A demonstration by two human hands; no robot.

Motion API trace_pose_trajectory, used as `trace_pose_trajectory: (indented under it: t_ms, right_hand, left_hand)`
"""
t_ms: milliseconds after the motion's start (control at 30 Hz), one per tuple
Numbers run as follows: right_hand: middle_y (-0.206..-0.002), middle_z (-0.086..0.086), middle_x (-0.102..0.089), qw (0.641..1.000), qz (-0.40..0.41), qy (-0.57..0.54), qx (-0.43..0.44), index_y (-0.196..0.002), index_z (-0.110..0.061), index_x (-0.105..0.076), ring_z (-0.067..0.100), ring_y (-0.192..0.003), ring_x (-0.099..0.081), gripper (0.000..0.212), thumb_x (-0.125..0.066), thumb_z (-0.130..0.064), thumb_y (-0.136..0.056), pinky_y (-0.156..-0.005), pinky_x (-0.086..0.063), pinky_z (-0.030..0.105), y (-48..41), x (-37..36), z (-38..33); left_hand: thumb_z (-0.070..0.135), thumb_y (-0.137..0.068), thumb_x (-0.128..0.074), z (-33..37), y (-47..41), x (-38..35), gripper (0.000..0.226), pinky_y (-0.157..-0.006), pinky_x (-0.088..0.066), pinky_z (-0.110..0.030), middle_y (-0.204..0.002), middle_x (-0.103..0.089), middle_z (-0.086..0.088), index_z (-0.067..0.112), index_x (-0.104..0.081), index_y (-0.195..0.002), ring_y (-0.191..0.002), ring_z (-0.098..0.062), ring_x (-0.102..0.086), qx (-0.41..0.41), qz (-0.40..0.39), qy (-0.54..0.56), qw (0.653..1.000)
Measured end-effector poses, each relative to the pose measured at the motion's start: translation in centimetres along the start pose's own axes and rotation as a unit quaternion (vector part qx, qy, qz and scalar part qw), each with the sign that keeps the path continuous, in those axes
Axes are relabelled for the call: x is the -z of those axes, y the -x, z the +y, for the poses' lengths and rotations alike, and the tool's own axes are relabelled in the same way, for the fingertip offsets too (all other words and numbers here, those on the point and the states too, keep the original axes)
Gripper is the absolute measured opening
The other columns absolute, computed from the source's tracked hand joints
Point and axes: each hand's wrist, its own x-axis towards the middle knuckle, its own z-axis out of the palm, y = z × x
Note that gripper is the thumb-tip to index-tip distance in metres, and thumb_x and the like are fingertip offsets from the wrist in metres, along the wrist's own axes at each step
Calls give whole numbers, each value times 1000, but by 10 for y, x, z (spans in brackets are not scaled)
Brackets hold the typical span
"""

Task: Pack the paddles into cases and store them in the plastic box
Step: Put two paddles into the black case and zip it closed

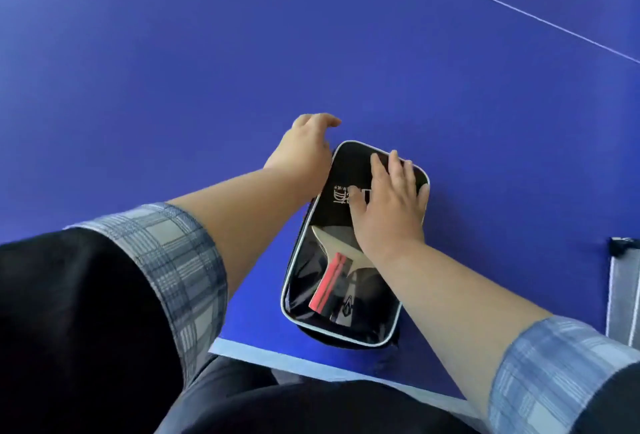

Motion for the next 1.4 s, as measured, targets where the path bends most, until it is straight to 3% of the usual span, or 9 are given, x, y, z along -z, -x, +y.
trace_pose_trajectory:
  t_ms: [67,133,333,467,600,733,833,1167,1400]
  right_hand:
    - [-166,4,-14,999,4,47,2,-156,-23,-22,24,-153,-6,72,-22,-61,-95,-118,-11,58,1,-6,-3]
    - [-166,5,-16,998,21,61,-6,-156,-21,-22,24,-153,-9,75,-19,-64,-94,-118,-13,59,1,-9,-4]
    - [-166,3,-15,997,32,71,-17,-156,-22,-21,23,-153,-8,75,-19,-64,-94,-120,-12,56,3,-12,-7]
    - [-166,3,-13,997,25,71,-24,-157,-22,-20,23,-153,-7,73,-19,-61,-96,-122,-11,53,3,-10,-10]
    - [-167,1,-13,997,36,21,-59,-157,-24,-21,20,-153,-5,72,-21,-59,-94,-122,-9,52,6,-12,-18]
    - [-167,0,-10,996,45,20,-73,-157,-26,-18,19,-153,-5,83,-21,-74,-90,-122,-7,51,5,-15,-20]
    - [-167,-1,-11,995,48,24,-82,-157,-27,-16,18,-153,-5,85,-22,-77,-88,-122,-9,51,3,-15,-21]
    - [-167,0,-9,994,38,35,-94,-158,-26,-11,19,-153,-3,88,-17,-78,-87,-122,-8,50,1,-16,-20]
    - [-167,1,-12,994,40,35,-93,-157,-25,-14,21,-153,-7,89,-17,-79,-86,-121,-11,52,-1,-16,-20]
  left_hand:
    - [11,-98,-45,-1,-25,9,56,-84,-46,-30,-149,-44,7,36,-39,-148,-119,-17,-54,-60,-127,-102,985]
    - [16,-99,-48,0,-44,14,55,-72,-40,-23,-140,-52,13,43,-41,-146,-102,-11,-53,-120,-201,-190,953]
    - [22,-97,-42,8,-73,23,43,-83,-48,-37,-118,-57,15,48,-56,-128,-103,-17,-56,-199,-285,-289,892]
    - [20,-98,-44,8,-78,29,32,-87,-54,-50,-117,-56,1,35,-63,-118,-101,-29,-60,-217,-265,-352,871]
    - [23,-101,-49,6,-79,36,23,-78,-55,-45,-120,-52,0,28,-68,-111,-96,-30,-60,-235,-225,-364,873]
    - [26,-100,-49,2,-76,36,23,-67,-49,-36,-109,-64,-7,19,-69,-108,-94,-34,-63,-222,-205,-371,878]
    - [27,-101,-47,-6,-68,36,22,-74,-53,-41,-110,-60,-5,20,-66,-109,-92,-31,-62,-211,-191,-345,894]
    - [31,-104,-45,-36,-34,30,19,-57,-42,-38,-98,-49,-1,17,-57,-101,-75,-28,-56,-186,-144,-337,912]
    - [42,-104,-38,-56,17,30,31,-59,-42,-37,-98,-49,2,19,-58,-103,-75,-23,-55,-171,-139,-281,934]
